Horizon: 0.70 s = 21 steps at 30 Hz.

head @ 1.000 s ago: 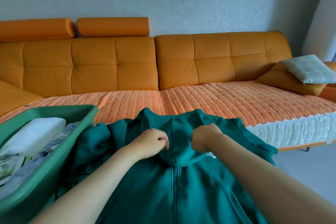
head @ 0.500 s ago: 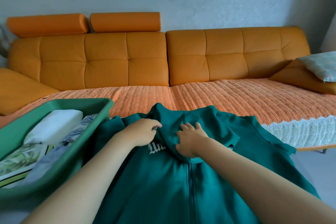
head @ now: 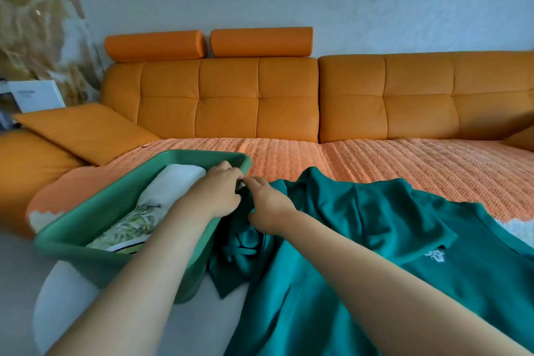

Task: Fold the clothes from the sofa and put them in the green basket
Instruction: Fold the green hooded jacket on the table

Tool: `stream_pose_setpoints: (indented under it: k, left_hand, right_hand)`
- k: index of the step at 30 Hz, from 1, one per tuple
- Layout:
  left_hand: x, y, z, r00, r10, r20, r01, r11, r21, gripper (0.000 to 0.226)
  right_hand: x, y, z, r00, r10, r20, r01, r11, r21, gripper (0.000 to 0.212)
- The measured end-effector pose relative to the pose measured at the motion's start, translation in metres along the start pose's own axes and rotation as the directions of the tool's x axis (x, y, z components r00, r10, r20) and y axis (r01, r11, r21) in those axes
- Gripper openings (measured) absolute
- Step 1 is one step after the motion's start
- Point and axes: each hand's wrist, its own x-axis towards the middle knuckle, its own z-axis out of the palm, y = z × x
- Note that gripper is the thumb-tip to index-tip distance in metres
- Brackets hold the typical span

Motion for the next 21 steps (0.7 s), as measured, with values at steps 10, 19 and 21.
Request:
stream_pose_setpoints:
  k: [10, 19, 21]
  left_hand:
    - [-0.004, 0.009, -0.008, 0.989, 0.075, 0.130, -0.084, 0.995, 0.062, 0.088]
    - [0.004, 0.047, -0.005, 0.991, -0.031, -0.127, 0.019, 0.995, -0.101, 0.023]
    - [0.010, 0.052, -0.012, 0.930, -0.078, -0.359, 0.059, 0.996, -0.061, 0.050]
  right_hand:
    - [0.012, 0.024, -0.030, 0.954, 0.113, -0.277, -0.034, 0.960, 0.277, 0.014]
    - [-0.018, 0.080, -0.074, 0.842, 0.444, -0.307, -0.125, 0.714, 0.689, 0.014]
    - [-0.028, 0.094, -0.078, 0.831, 0.461, -0.311, -0.150, 0.724, 0.674, 0.005]
